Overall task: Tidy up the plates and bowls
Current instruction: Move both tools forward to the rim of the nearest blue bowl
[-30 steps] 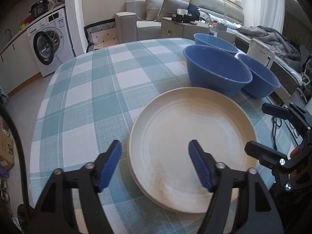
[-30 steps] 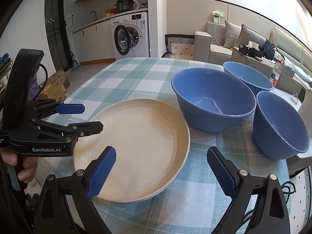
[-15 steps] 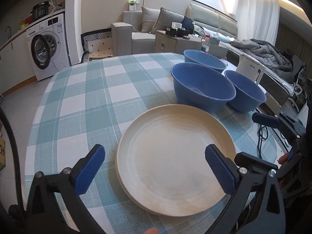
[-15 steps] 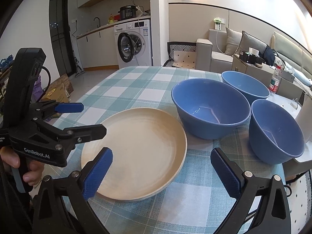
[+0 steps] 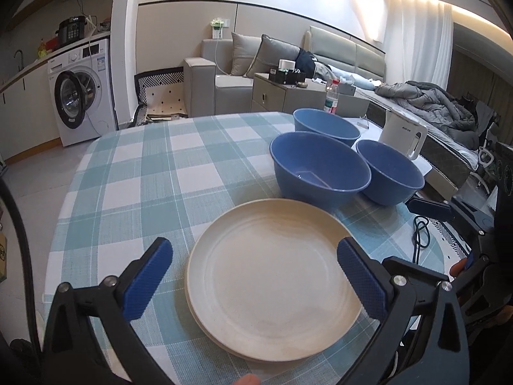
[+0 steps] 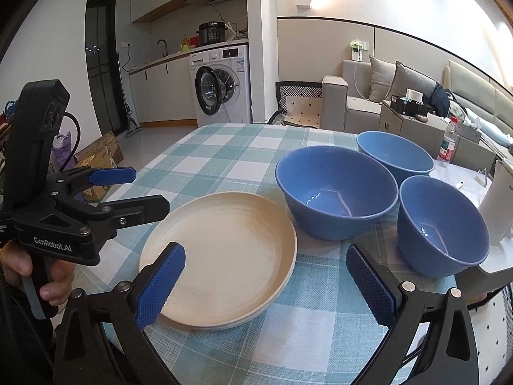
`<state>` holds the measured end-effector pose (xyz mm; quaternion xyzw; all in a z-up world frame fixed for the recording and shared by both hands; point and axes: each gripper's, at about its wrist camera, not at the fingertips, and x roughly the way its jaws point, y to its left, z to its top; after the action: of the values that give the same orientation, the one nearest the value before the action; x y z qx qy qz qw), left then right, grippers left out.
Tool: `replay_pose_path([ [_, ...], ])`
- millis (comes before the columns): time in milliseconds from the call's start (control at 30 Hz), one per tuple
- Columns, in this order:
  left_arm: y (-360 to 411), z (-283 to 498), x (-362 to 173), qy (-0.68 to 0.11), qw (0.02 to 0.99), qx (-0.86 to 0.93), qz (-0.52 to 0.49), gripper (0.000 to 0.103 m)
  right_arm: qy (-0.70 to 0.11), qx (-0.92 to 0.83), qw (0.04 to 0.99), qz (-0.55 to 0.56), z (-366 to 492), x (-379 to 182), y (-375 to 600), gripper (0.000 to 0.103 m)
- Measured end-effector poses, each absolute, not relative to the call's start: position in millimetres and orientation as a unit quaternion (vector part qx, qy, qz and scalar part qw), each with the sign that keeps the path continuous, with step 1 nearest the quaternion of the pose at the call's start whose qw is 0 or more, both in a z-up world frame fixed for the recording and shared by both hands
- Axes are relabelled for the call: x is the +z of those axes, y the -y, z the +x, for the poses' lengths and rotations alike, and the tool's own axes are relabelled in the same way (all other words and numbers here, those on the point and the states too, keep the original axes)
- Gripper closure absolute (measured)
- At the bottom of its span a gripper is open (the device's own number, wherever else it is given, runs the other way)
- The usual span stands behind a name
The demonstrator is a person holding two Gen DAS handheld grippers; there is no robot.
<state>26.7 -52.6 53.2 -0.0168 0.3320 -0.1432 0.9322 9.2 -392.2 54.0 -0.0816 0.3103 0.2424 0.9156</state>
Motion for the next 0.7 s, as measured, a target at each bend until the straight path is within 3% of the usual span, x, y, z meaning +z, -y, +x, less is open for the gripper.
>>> replay_pose_path([
  [700,61.6,30.3,67.8,-0.313,0.940,-0.134,-0.004,0.000,-0.296,0.245,0.919,-0.086,19.9,78.0,411.4,0.001],
])
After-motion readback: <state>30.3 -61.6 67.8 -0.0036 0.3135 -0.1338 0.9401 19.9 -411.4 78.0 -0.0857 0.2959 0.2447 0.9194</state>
